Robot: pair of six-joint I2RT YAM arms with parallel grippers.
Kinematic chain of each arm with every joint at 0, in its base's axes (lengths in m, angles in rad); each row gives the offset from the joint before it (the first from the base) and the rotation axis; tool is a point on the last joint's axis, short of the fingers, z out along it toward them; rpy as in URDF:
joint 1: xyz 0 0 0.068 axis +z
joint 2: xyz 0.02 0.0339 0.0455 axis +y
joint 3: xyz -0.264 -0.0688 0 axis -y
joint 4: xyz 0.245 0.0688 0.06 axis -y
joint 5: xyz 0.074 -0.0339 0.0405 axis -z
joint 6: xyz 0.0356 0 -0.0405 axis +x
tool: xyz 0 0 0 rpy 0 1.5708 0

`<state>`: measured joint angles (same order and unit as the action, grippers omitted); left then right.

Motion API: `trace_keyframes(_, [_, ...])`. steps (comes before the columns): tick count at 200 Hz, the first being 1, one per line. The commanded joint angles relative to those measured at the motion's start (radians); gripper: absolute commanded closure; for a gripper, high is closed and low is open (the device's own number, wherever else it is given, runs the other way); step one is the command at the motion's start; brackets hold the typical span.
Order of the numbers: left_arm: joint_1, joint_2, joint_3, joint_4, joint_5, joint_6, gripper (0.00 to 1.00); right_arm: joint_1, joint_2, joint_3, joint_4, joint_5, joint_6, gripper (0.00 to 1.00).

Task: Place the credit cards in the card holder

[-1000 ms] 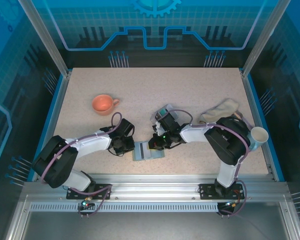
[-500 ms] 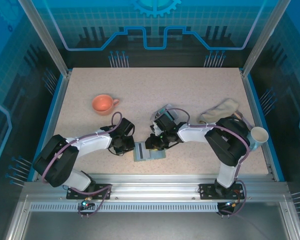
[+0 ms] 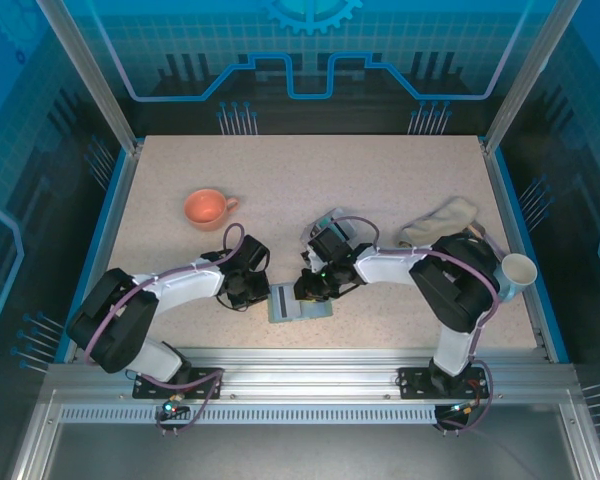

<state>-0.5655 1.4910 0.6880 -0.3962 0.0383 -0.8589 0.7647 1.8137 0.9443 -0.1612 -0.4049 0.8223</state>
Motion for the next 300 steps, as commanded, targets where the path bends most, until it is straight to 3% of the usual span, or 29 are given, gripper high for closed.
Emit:
trace_keyframes(1, [-0.015, 0.11, -0.027, 0.165, 0.109, 0.006, 0.97, 0.019, 0.022, 0.024, -0.028, -0.003, 0.0, 0.82])
trace_keyframes(47, [-0.025, 0.13, -0.017, 0.18, 0.124, 0.008, 0.97, 0.034, 0.049, 0.048, 0.037, -0.058, 0.023, 0.83])
trace_keyframes(121, [-0.039, 0.143, -0.013, 0.186, 0.123, 0.001, 0.98, 0.061, 0.061, 0.115, -0.057, -0.02, -0.009, 0.83])
trace_keyframes(174, [-0.037, 0.031, -0.006, 0.059, -0.01, 0.005, 0.86, -0.003, -0.167, 0.15, -0.303, 0.135, -0.133, 0.68])
trace_keyframes(202, [-0.031, -0.031, 0.034, -0.017, -0.065, 0.022, 0.77, -0.091, -0.242, 0.273, -0.514, 0.331, -0.306, 0.59])
trace_keyframes(233, [-0.011, -0.058, 0.094, -0.056, -0.063, 0.038, 0.68, -0.176, -0.133, 0.476, -0.678, 0.497, -0.504, 0.54])
trace_keyframes(268, [0.018, -0.062, 0.133, -0.073, -0.052, 0.039, 0.59, -0.172, 0.02, 0.639, -0.731, 0.485, -0.617, 0.55])
trace_keyframes(300, [0.043, -0.052, 0.154, -0.03, 0.016, 0.024, 0.53, -0.134, 0.155, 0.764, -0.785, 0.564, -0.665, 0.59])
